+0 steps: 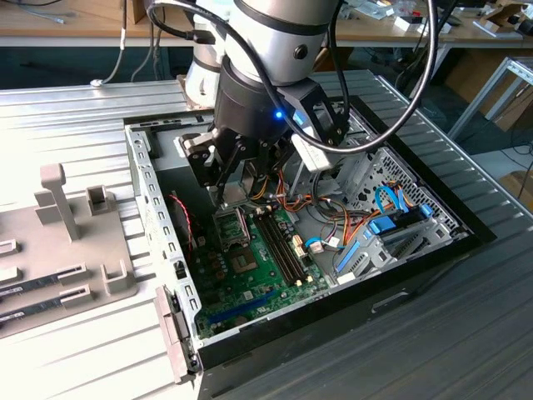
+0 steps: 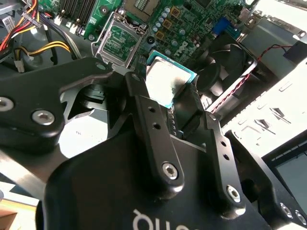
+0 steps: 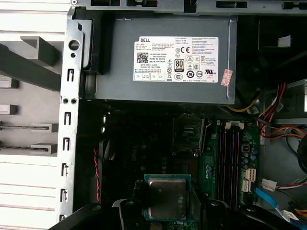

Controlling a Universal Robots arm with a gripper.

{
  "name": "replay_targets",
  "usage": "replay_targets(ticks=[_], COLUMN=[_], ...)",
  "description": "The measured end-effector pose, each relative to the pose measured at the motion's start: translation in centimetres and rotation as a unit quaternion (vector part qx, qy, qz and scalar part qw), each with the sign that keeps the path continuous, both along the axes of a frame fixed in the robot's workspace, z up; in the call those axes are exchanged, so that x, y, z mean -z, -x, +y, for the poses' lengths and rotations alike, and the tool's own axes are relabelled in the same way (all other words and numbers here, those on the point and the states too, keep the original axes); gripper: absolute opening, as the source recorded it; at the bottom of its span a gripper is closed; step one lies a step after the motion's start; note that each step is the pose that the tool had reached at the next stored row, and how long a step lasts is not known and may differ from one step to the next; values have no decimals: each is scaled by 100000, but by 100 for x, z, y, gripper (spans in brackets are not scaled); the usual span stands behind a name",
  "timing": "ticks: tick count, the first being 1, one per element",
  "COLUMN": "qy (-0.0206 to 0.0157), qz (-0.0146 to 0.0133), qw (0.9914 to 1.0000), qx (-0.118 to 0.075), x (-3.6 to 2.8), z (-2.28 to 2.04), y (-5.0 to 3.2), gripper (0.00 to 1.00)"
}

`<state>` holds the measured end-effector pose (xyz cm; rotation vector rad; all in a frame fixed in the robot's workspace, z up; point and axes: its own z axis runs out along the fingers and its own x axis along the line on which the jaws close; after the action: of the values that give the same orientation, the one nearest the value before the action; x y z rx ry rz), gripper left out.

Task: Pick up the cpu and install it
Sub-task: 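Pick up the cpu and move it towards the insertion slot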

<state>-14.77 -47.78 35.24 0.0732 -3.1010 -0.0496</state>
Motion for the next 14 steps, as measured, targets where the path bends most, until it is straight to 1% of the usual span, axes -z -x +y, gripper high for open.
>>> replay_targets(ticks=[3,6,14], qy=[5,13,7], qz=[1,7,2], qw=[100000,100000,100000], qx=[0,-1,-1], x=[1,12,20], z=[-6,-14,-17], y=[-3,-42,-56], gripper=[47,47,47])
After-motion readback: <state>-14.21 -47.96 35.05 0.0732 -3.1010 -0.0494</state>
